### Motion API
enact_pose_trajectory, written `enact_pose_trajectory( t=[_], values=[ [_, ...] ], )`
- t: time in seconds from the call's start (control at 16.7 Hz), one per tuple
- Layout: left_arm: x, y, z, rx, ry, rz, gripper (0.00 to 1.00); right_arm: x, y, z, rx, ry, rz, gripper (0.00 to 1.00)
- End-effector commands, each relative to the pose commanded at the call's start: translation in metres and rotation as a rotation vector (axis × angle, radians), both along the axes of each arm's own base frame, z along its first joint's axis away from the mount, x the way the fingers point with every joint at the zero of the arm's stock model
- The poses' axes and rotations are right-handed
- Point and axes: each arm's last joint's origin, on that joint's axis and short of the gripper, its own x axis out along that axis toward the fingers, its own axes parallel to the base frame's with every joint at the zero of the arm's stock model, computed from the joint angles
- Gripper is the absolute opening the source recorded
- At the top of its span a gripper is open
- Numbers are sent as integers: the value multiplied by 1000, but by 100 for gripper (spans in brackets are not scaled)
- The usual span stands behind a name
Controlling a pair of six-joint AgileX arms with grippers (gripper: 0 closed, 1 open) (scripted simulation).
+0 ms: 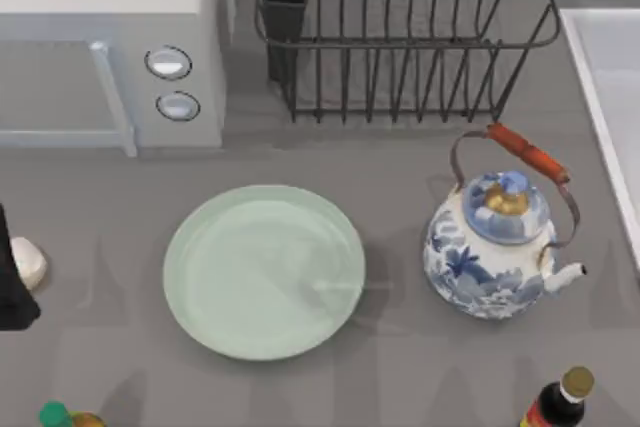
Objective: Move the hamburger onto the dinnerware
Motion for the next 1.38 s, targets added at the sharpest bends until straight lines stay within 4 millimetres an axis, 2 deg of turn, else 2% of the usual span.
enact_pose_trajectory(
  t=[0.24,0.42,0.6,0.78,0.9,1.14,1.38],
  values=[
    [0,0,6,25,23,-1,100,0,0,0,0,0,0,100],
    [3,1,26,116,119,-3,100,0,0,0,0,0,0,100],
    [18,3,49,251,305,-23,100,0,0,0,0,0,0,100],
    [50,6,63,400,581,-94,100,0,0,0,0,0,0,100],
    [79,8,63,493,787,-177,100,0,0,0,0,0,0,100],
    [135,15,50,639,1125,-393,100,0,0,0,0,0,0,100],
    [182,21,30,725,1329,-607,100,0,0,0,0,0,0,100]
  ],
)
